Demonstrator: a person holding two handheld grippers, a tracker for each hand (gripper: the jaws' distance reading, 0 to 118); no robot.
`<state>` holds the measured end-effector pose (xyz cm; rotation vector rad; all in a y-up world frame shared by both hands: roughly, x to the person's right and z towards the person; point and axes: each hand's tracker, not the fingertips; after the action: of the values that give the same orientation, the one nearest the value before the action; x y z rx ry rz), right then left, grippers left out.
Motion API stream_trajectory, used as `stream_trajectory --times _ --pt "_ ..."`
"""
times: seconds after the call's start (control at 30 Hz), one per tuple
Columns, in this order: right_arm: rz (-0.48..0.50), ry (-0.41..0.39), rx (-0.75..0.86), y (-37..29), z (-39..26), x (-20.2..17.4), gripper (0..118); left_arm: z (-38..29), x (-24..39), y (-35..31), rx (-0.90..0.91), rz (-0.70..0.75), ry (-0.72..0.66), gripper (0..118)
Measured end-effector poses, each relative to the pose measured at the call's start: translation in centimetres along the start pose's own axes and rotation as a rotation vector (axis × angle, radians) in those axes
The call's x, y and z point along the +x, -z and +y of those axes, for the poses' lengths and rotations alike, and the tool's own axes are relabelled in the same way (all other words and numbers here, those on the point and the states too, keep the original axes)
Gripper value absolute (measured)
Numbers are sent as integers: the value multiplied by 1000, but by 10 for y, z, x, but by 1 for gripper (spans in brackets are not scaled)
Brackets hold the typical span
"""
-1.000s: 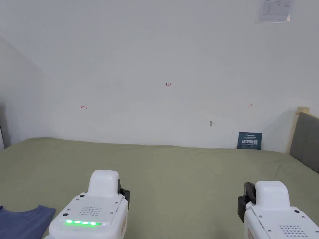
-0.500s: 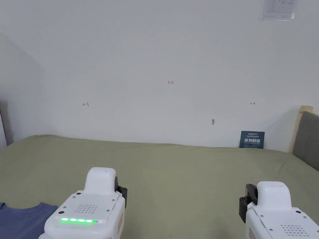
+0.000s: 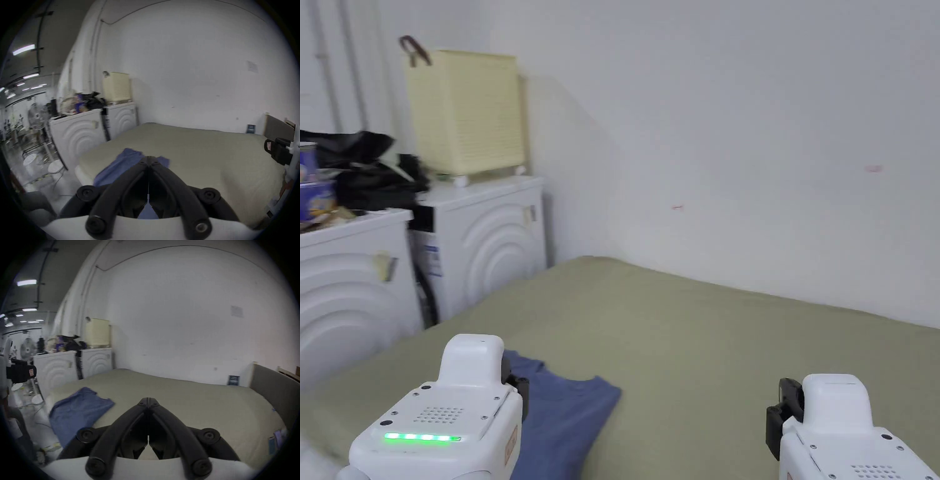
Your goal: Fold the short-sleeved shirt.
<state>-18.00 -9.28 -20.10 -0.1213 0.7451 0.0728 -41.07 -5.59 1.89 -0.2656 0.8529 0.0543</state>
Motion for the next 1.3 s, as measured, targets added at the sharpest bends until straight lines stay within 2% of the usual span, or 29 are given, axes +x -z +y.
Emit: stream_trajectory --times 0.17,0.53,0.7,1.0,1.1,1.13,1.17,1.2,1.23,1.3 --pt "77 6 -3 14 2 -37 1 -6 -40 -5 -17 84 -27 0" --pt "108 7 -53 38 -10 -48 1 -14 -48 32 -67 98 -26 0" --pt "118 3 -91 53 -23 -52 1 -26 -41 89 -148 55 -7 0" --pt "119 30 -221 78 -66 -49 1 -82 -13 256 -424 -60 17 0" --pt "113 28 -253 85 -78 -44 1 -95 -3 295 -521 -125 -26 0" --pt "112 23 -264 88 -83 -42 1 -98 0 304 -566 -159 -38 14" --pt "111 19 -271 90 -86 -40 1 -102 3 314 -600 -181 -40 46" --pt "106 19 -274 91 -88 -39 1 -106 6 322 -619 -195 -42 103" --pt "102 20 -280 92 -90 -36 1 -113 7 330 -657 -220 -39 118" --pt "97 25 -296 93 -94 -33 1 -126 12 345 -738 -213 -63 118"
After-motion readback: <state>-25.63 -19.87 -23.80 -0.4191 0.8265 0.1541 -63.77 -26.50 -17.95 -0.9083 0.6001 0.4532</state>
